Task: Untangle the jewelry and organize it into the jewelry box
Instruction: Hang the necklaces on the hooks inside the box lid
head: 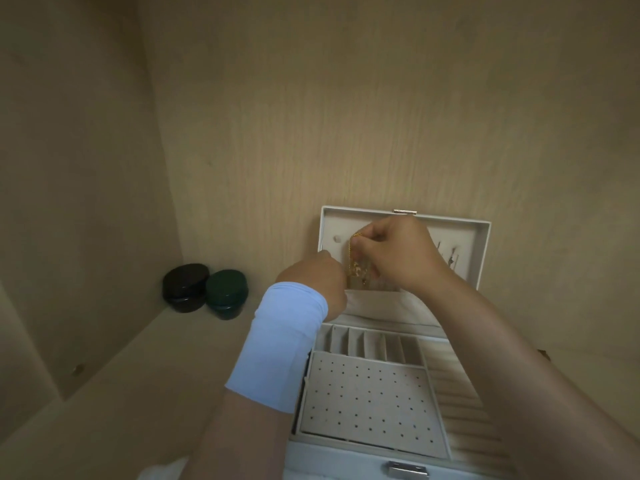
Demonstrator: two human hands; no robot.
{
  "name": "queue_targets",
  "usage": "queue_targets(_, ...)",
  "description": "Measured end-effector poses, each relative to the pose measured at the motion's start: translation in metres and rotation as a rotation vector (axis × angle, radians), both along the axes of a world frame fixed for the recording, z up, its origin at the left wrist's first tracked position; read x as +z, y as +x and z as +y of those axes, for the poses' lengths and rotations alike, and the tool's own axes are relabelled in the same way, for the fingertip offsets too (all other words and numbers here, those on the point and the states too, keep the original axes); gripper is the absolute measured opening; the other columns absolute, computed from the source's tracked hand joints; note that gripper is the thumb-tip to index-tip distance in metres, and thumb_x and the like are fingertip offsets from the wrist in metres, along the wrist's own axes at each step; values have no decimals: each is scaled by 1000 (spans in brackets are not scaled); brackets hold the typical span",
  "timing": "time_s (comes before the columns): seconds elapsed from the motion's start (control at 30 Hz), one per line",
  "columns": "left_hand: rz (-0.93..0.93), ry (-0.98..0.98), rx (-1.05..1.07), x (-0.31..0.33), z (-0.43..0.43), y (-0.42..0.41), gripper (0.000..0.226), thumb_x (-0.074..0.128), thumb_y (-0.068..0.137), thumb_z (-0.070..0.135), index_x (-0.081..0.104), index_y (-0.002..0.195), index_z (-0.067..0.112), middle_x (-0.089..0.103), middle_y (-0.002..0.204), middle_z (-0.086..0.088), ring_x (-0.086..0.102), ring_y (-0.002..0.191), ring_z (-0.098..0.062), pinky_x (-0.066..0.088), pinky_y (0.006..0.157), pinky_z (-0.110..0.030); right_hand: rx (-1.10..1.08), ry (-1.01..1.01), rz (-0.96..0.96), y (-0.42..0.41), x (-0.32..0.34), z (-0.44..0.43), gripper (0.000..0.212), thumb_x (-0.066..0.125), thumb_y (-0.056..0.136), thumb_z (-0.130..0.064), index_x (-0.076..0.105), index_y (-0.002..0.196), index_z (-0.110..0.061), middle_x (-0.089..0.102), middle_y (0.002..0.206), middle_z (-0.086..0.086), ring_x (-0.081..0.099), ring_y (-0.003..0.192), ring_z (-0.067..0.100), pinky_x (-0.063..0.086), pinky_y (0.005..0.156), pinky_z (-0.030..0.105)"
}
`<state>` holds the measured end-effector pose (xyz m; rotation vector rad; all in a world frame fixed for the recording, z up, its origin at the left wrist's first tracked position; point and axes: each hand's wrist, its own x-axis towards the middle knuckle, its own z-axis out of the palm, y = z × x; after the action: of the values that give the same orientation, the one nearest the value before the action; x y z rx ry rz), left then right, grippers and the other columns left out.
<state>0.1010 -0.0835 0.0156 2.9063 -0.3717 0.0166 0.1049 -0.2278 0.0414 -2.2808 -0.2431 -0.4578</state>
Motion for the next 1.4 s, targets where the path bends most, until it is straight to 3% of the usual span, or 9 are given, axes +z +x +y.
queue_targets(0.23,46,-95,5,9,8,-2,26,59,88,24,71,111,26,68,112,1,65,97,-22,54,91,-37,25,-193,8,3,-20,4,12,72,78,-15,78,74,-24,72,67,-7,65,61,2,59,66,29)
queue_targets(0.33,57,-116,3,8,9,-2,25,62,87,29,71,110,28,69,111,2,65,99,-21,53,92,-37,53,-350,2,2,-24,1,11,77,77,-18,79,84,-27,74,81,-12,67,80,4,57,78,32)
queue_targets(0.57,36,-139,-25,14,7,-10,31,62,88,36,68,118,27,65,120,4,62,108,-20,51,96,-36,99,-362,13,-9,-30,-10,20,70,82,-12,80,90,-27,76,91,-12,68,86,3,57,84,31)
queue_targets(0.7,-14,-254,-77,16,-5,-15,16,65,85,42,66,100,37,66,105,13,63,98,-11,52,93,-37,98,-215,25,-26,-18,-35,9,75,86,-20,80,90,-27,75,86,-13,60,64,-13,44,59,6)
queue_targets(0.9,-9,-411,-266,6,-59,-39,12,65,86,44,67,97,39,65,94,20,60,86,3,52,87,-28,78,-201,123,-72,-6,-110,10,76,86,-21,78,95,-24,70,87,-9,56,52,-15,38,50,4)
queue_targets(1.1,1,-303,-420,-16,-133,-66,14,63,88,39,71,99,36,63,90,22,56,80,3,47,79,-22,21,-347,439,-98,-32,-190,17,73,80,-12,76,77,-28,73,73,-3,57,43,4,48,50,21)
queue_targets(1.23,0,-152,-466,-30,-176,-71,16,61,87,34,72,99,34,66,95,13,61,91,-12,50,86,-28,-32,-428,514,-102,-62,-217,12,68,80,-27,79,79,-25,66,64,-3,51,49,5,50,59,26)
queue_targets(1.33,-40,33,-467,-39,-199,-68,20,56,89,29,75,98,27,70,100,1,64,92,-23,53,84,-34,-137,-508,508,-103,-76,-219,29,66,79,-40,63,61,-18,56,57,-2,55,63,16,43,57,28)
queue_targets(1.4,-52,125,-450,-44,-207,-62,22,55,90,26,75,98,23,68,100,-4,63,92,-28,53,82,-32,-173,-510,501,-103,-83,-213,35,65,80,-45,51,62,-19,50,62,-8,56,74,19,40,63,26)
